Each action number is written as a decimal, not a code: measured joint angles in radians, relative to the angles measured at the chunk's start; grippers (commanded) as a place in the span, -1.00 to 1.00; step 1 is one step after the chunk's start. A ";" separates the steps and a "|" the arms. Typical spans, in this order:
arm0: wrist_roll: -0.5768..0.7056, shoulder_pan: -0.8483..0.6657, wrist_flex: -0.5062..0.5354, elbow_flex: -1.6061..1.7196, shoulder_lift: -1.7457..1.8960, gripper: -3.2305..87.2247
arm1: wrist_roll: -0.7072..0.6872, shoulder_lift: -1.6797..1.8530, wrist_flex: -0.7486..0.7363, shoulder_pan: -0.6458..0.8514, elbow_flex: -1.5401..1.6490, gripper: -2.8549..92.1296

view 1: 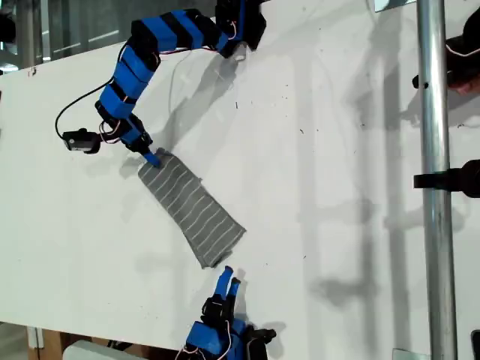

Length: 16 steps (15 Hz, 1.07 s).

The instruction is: Grasp corners of a towel and fold twice.

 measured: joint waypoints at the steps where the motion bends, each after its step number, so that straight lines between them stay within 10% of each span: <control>1: -0.002 0.002 0.000 0.005 0.000 -0.40 | 0.000 -0.032 -0.014 -0.020 -0.020 -0.25; 4: -0.002 0.003 -0.009 0.014 0.000 -0.39 | 0.000 -0.060 -0.058 -0.072 -0.055 -0.31; 9: -0.002 0.008 -0.017 0.023 0.000 -0.40 | 0.002 -0.121 -0.006 -0.127 -0.081 -0.94; 16: -0.002 0.026 -0.017 0.023 0.000 -0.41 | 0.147 0.244 0.114 -0.215 0.436 -0.94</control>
